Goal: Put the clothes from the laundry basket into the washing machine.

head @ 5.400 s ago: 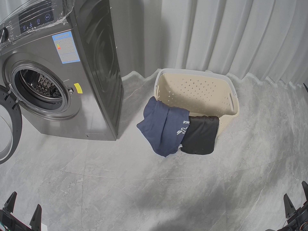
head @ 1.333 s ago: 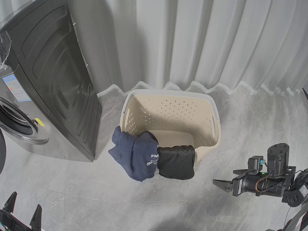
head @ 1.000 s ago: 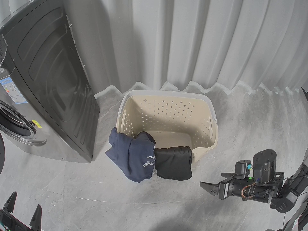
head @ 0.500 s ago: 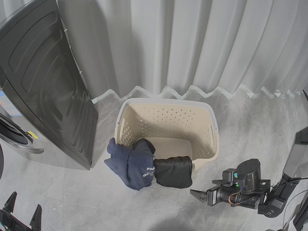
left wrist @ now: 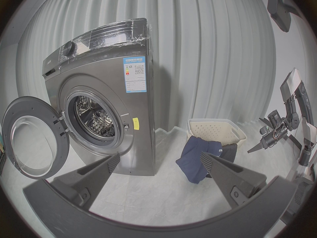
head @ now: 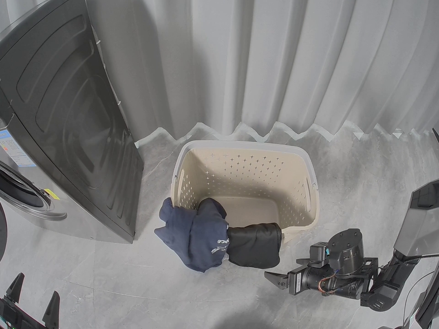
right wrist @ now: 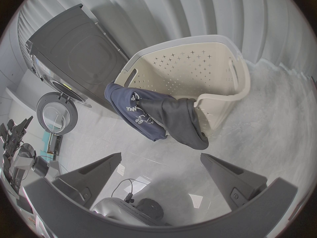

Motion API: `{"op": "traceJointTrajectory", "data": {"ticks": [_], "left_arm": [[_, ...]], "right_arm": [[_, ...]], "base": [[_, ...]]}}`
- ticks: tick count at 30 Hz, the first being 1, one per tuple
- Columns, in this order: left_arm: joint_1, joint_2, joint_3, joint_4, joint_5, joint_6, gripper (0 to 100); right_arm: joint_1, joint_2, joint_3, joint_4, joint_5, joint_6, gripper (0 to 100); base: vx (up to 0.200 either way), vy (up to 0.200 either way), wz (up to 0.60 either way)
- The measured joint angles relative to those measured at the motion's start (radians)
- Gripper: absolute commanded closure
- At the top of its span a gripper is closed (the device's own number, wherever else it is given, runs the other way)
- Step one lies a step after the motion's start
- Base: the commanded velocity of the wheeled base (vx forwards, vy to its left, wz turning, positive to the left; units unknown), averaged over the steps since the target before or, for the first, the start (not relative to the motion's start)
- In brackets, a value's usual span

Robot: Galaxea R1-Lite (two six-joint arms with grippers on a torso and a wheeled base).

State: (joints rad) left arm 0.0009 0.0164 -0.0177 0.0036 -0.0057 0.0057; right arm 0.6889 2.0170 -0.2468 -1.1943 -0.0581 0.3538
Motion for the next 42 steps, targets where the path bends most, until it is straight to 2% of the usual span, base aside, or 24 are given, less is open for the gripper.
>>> {"op": "traceJointTrajectory", "data": {"ticks": [15,22,28,38,42], "left_arm": [[0.000,0.000,0.000,0.000,0.000,-0.001,0],[0.000,0.000,0.000,0.000,0.000,-0.001,0],[0.000,0.000,0.000,0.000,0.000,0.000,0],[0.001,0.000,0.000,0.000,0.000,0.000,0],[0.000,0.000,0.000,0.000,0.000,0.000,0]], "right_arm": [[-0.001,0.044,-0.042,-0.028,-0.003,0.000,0],[0.009,0.090,-0.094,-0.026,-0.028,-0.005,0],[0.013,0.111,-0.126,-0.023,-0.029,-0.004,0],[0.002,0.124,-0.173,-0.013,-0.032,-0.006,0],[-0.002,0.143,-0.211,-0.011,-0.057,-0.007,0]], "base": [[0.000,-0.040,0.00],[0.000,0.000,0.00],[-0.200,0.000,0.00],[0.000,0.000,0.00],[0.000,0.000,0.00]]}}
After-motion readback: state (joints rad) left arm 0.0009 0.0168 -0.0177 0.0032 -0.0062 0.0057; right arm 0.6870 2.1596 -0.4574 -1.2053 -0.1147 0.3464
